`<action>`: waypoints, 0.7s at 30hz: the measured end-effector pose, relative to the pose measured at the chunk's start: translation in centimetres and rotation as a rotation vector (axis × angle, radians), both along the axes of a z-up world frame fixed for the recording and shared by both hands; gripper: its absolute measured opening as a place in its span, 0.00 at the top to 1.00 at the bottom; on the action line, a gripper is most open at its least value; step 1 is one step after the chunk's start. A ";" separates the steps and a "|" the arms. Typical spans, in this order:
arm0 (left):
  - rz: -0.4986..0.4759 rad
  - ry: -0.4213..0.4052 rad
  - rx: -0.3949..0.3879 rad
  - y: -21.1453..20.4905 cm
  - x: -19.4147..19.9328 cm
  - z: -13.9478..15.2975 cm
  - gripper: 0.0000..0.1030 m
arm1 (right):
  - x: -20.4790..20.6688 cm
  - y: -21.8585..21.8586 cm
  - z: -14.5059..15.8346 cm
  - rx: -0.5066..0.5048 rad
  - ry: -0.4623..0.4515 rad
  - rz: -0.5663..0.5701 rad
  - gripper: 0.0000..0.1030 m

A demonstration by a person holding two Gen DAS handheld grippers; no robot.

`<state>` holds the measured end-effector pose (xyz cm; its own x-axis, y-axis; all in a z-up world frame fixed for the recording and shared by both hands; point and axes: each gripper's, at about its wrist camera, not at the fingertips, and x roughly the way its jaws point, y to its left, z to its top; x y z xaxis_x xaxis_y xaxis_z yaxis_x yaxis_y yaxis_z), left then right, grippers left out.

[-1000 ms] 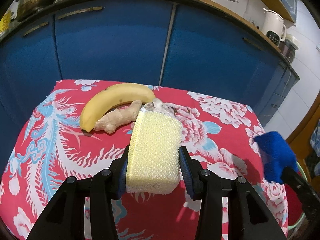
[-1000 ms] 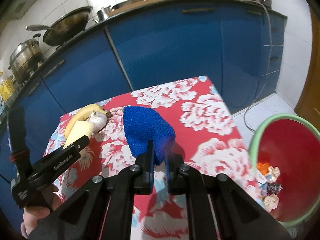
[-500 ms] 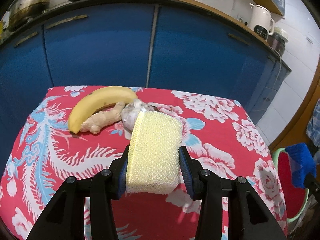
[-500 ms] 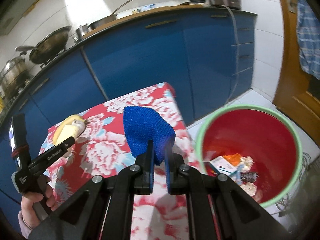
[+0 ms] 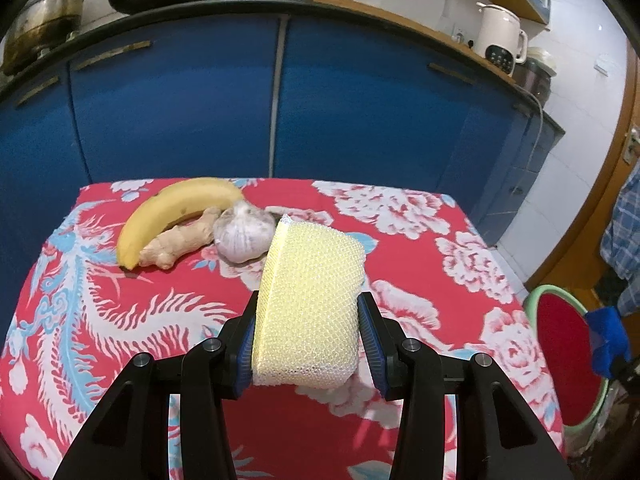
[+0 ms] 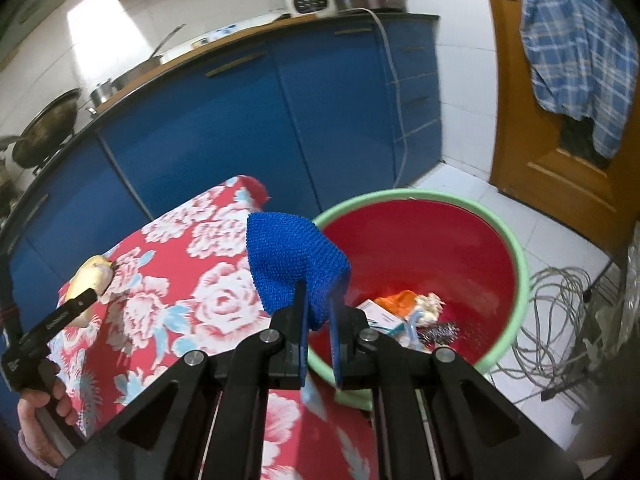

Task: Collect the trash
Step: 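Carry the blue cloth over the bucket and open the right tool while the left tool carries the sponge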

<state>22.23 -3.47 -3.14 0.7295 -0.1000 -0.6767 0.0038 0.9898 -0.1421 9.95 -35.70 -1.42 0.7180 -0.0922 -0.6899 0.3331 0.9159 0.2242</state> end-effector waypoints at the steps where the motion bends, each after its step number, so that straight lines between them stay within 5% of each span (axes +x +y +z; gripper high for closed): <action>1: -0.008 -0.008 0.004 -0.3 -0.1 0.3 0.54 | -0.2 -0.3 -0.2 0.004 0.003 -0.009 0.89; 16: -0.182 -0.022 -0.015 -6.3 -2.5 3.6 0.54 | -2.3 -5.3 -2.3 0.055 0.056 -0.128 0.83; 21: -0.239 -0.012 -0.030 -8.5 -3.4 4.0 0.54 | -3.1 -6.4 -2.9 0.083 0.060 -0.141 0.75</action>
